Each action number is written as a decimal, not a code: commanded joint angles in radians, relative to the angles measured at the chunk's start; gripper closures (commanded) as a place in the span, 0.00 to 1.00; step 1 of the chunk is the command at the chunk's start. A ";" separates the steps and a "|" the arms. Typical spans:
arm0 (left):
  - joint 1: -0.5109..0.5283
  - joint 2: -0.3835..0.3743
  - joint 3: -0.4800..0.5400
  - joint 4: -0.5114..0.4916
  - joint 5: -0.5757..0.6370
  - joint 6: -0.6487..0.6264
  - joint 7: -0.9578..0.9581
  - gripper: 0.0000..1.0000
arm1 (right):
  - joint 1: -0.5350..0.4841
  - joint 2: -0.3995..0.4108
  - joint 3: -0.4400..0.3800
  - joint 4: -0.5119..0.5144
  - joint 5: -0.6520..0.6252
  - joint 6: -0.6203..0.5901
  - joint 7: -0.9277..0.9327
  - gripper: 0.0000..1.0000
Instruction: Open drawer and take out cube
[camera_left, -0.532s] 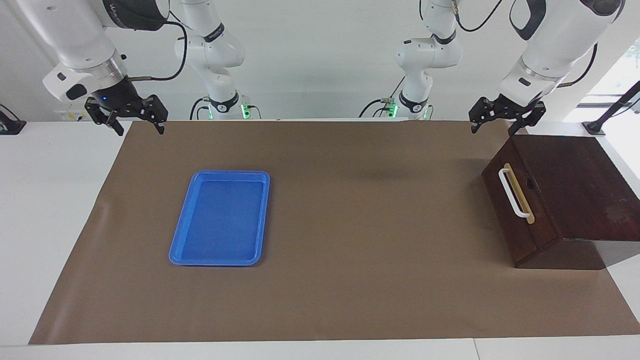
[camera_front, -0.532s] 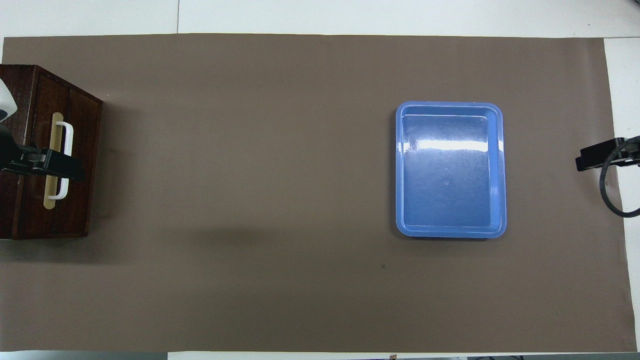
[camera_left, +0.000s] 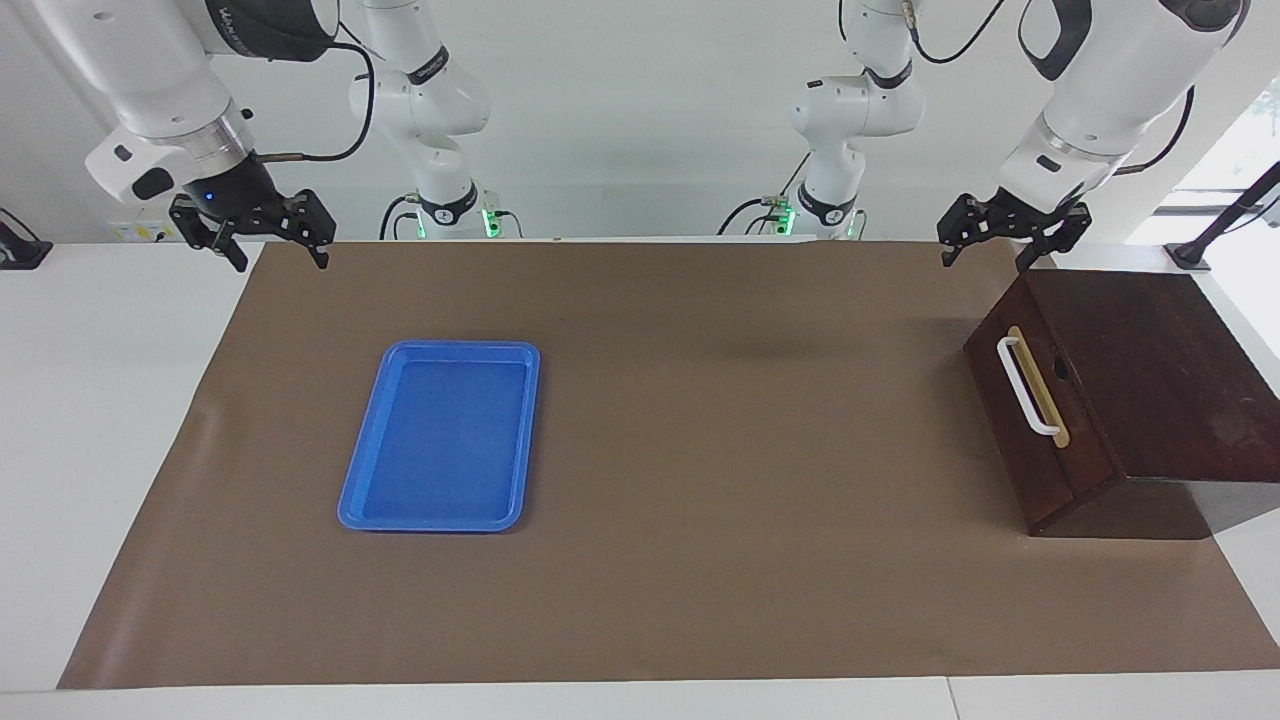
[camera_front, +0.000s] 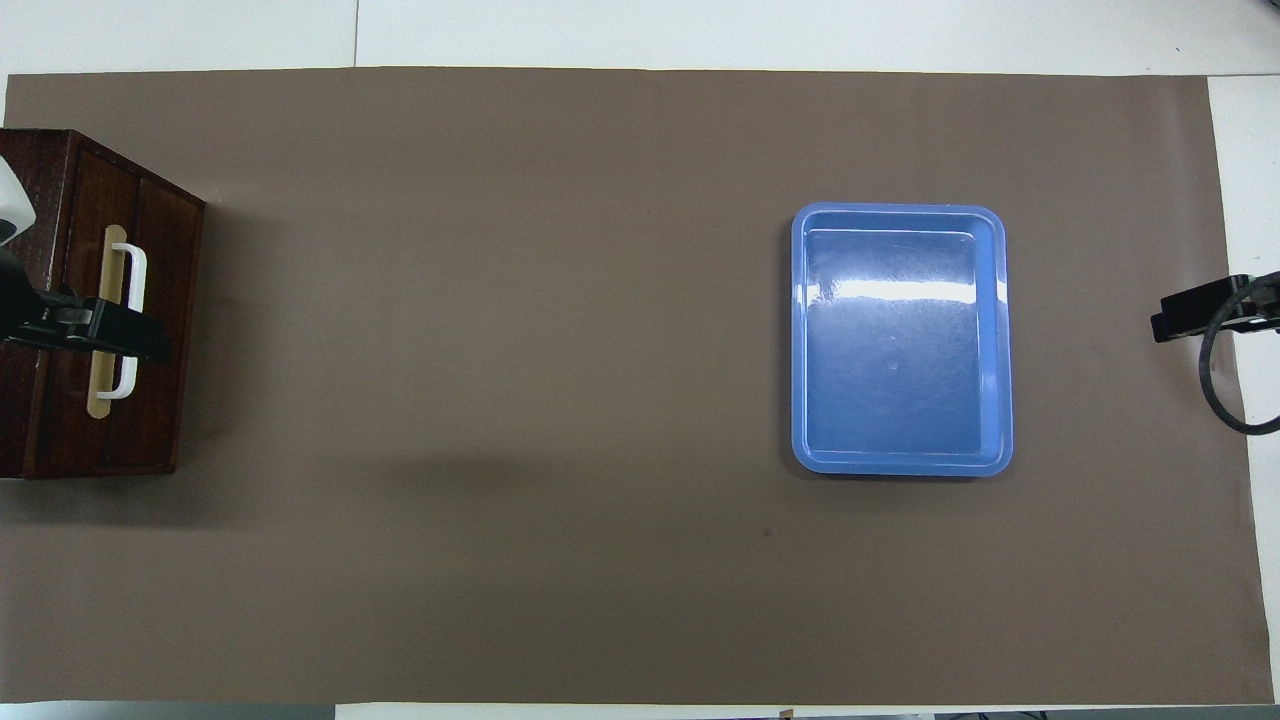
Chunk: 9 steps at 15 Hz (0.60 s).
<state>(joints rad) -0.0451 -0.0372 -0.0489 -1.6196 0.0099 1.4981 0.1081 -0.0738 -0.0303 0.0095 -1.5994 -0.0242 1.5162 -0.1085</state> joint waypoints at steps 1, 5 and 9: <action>-0.015 -0.029 0.009 -0.037 0.012 0.014 -0.005 0.00 | -0.020 0.001 0.012 -0.002 0.001 0.018 -0.019 0.00; -0.027 -0.033 0.009 -0.052 0.018 0.020 -0.001 0.00 | -0.018 0.001 0.012 -0.002 0.001 0.015 -0.019 0.00; -0.062 -0.026 0.009 -0.107 0.122 0.094 0.001 0.00 | -0.018 0.001 0.012 -0.002 0.001 0.015 -0.017 0.00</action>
<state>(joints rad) -0.0745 -0.0386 -0.0530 -1.6613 0.0800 1.5356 0.1095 -0.0738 -0.0303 0.0095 -1.5994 -0.0242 1.5162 -0.1085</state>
